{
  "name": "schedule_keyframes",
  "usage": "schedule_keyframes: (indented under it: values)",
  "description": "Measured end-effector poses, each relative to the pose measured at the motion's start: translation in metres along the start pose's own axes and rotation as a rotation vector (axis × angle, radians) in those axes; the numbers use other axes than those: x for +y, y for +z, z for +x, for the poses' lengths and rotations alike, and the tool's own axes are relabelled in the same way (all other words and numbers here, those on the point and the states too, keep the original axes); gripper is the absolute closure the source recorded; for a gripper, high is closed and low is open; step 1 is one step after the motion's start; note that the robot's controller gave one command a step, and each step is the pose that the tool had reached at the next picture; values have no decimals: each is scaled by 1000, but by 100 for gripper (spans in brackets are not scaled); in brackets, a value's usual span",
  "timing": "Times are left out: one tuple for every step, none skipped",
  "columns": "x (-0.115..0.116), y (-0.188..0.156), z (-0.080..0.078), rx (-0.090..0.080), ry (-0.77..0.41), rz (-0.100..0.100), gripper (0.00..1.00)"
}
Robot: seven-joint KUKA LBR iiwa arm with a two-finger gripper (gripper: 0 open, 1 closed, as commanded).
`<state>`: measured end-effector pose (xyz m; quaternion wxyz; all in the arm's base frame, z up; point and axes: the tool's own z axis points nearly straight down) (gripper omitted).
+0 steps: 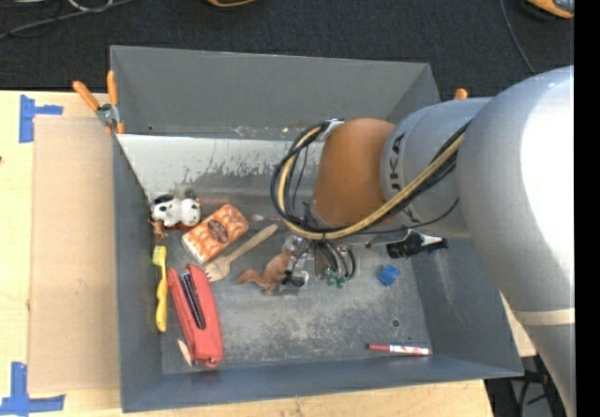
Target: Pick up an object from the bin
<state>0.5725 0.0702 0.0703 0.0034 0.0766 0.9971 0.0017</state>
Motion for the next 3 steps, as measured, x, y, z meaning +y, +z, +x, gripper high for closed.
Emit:
schedule_keyframes:
  values:
    - [0, 0, 0, 0, -1, 0, 100]
    - [-2, -61, 3, 5, 13, 1, 100]
    - [4, -137, -5, 8, -14, 2, 100]
